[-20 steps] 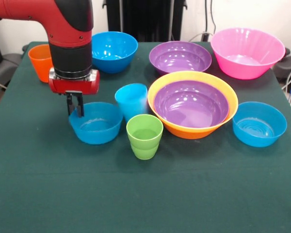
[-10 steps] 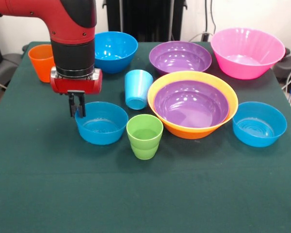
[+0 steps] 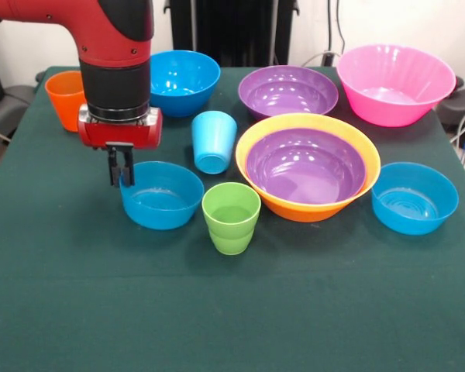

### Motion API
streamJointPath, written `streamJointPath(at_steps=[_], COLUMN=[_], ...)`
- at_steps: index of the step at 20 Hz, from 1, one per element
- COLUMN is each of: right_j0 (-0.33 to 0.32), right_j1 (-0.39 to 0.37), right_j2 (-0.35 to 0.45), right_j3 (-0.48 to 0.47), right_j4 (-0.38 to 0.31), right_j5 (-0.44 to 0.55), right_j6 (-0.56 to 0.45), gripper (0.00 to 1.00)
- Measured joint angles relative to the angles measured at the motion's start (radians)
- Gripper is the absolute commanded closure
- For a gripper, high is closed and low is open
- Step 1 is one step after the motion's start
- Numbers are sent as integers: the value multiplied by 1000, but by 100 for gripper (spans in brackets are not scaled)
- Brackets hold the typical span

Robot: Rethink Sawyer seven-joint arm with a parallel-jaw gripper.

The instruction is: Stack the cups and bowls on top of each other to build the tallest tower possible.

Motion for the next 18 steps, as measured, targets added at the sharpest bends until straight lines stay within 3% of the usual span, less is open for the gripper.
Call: streamJointPath(at_steps=[18], right_j0=[9], right_j1=[-18], right_j2=[0], right_j3=[0], right_j4=[0], right_j5=[0], right_j6=[0], gripper=[100])
